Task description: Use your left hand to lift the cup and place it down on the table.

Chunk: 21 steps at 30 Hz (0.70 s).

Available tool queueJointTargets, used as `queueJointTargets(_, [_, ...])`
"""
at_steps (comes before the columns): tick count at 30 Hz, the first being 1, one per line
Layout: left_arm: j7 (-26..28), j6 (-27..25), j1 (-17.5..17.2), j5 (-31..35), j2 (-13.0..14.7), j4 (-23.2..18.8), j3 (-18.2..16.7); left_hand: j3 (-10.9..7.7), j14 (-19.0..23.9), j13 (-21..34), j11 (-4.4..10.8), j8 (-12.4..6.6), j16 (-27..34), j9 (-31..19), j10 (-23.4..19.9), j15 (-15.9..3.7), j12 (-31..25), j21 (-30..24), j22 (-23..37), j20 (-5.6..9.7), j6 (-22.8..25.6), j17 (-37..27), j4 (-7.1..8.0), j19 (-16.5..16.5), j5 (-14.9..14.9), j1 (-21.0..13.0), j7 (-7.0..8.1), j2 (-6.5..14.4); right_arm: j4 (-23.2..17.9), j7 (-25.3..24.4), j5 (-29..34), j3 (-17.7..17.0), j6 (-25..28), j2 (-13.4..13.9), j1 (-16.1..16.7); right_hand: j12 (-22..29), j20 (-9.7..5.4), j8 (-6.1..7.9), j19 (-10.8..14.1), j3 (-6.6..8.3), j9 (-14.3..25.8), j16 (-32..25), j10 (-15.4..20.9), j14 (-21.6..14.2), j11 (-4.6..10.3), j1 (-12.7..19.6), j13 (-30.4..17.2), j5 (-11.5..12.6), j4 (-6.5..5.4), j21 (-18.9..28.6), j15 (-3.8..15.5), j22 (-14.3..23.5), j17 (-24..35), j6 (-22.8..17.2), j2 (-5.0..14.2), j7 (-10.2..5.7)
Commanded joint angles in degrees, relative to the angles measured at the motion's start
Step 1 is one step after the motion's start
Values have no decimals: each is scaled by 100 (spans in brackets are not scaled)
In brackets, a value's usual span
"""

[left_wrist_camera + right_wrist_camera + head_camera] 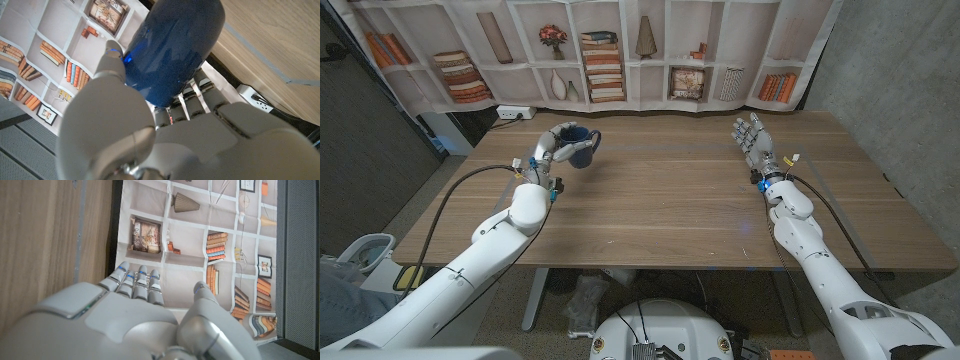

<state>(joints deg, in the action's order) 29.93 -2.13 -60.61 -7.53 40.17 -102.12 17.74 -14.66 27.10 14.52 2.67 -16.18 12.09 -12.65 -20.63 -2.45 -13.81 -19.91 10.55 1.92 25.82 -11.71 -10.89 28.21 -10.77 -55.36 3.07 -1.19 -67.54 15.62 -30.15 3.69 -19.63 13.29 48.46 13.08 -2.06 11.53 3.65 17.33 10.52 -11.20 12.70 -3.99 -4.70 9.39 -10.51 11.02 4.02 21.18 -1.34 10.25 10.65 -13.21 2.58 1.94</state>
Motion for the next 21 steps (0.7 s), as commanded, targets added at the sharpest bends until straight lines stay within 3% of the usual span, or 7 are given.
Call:
queueJointTargets(1, [34,77,-36,-40,36,27,-93,-418,68,14,559,-15,27,-25,-588,-398,-8,18,25,-9,55,-17,357,26,-31,-553,14,691,-60,-11,-1,-30,35,50,28,-4,-162,-15,29,3,34,-3,20,-30,8,38,-31,-10,41,-14,10,19,17,-53,46,4])
queueJointTargets(21, [137,-23,-296,-132,230,-94,-457,-432,81,25,540,-11,21,-25,-640,-400,-8,28,26,17,102,-15,351,28,-27,-556,27,689,190,51,63,25,16,-68,-121,-2,-160,-16,39,7,34,0,36,-35,-3,54,-32,-14,58,-40,12,20,18,-55,49,5])
